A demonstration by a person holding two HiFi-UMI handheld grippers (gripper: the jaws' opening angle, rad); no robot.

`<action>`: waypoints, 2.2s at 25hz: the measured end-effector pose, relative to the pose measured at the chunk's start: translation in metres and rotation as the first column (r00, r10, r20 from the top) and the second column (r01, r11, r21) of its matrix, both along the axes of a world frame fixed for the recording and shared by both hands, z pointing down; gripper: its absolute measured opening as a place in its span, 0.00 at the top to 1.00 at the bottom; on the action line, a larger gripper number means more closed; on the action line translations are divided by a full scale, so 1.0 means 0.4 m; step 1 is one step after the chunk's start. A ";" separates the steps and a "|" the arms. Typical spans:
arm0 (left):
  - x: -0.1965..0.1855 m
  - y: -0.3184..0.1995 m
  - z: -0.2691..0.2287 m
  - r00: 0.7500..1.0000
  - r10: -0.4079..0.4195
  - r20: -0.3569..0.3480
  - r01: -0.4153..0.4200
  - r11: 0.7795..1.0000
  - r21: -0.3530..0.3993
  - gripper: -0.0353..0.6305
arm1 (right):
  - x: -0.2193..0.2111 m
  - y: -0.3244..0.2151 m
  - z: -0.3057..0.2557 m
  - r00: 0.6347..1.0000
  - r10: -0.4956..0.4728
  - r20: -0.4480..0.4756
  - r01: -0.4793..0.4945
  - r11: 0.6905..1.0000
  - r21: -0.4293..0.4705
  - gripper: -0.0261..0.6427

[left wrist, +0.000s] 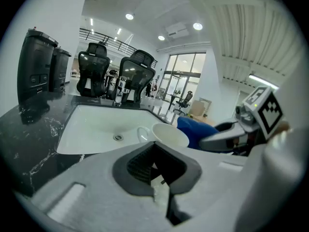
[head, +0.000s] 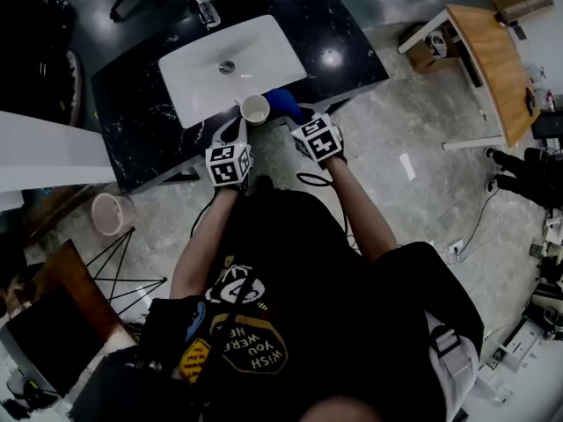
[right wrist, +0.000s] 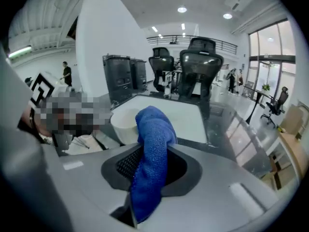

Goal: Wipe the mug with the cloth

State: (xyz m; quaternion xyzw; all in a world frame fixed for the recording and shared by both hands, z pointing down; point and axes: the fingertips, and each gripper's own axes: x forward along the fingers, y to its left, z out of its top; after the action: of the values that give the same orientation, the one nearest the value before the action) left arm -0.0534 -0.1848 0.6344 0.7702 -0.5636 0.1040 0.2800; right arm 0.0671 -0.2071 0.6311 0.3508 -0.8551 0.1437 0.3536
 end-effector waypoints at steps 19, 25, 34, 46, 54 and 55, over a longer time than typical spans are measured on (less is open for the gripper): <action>0.015 0.014 -0.001 1.000 0.007 0.022 -0.007 1.000 -0.014 0.94 | -0.054 0.117 0.062 0.991 -0.134 0.006 0.133 0.980 -0.150 0.83; 0.015 0.009 -0.002 1.000 0.007 0.023 -0.006 1.000 -0.014 0.94 | -0.033 0.226 0.114 0.980 -0.200 -0.011 0.193 0.956 -0.219 0.83; 0.008 0.008 -0.002 1.000 -0.010 0.022 0.011 1.000 -0.013 0.94 | 0.048 -0.073 -0.046 0.993 0.110 0.048 -0.111 0.993 0.025 0.56; -0.008 0.002 -0.037 0.999 -0.029 0.023 0.028 0.999 0.035 0.94 | 0.034 -0.049 -0.152 0.980 0.080 0.183 -0.119 0.970 0.212 0.96; -0.008 -0.004 -0.080 0.999 -0.029 0.028 0.027 0.996 0.086 0.94 | 0.045 -0.029 -0.143 0.973 0.104 0.205 -0.146 0.967 0.207 0.96; -0.004 -0.004 -0.090 0.999 -0.022 0.033 0.019 0.995 0.097 0.94 | 0.047 -0.024 -0.140 0.973 0.106 0.207 -0.149 0.967 0.205 0.96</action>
State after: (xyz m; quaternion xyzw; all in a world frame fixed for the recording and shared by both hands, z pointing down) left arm -0.0549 -0.1864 0.5985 0.7751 -0.5805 0.0868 0.2338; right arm 0.0858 -0.2169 0.5751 0.4266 -0.8716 0.1046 0.2175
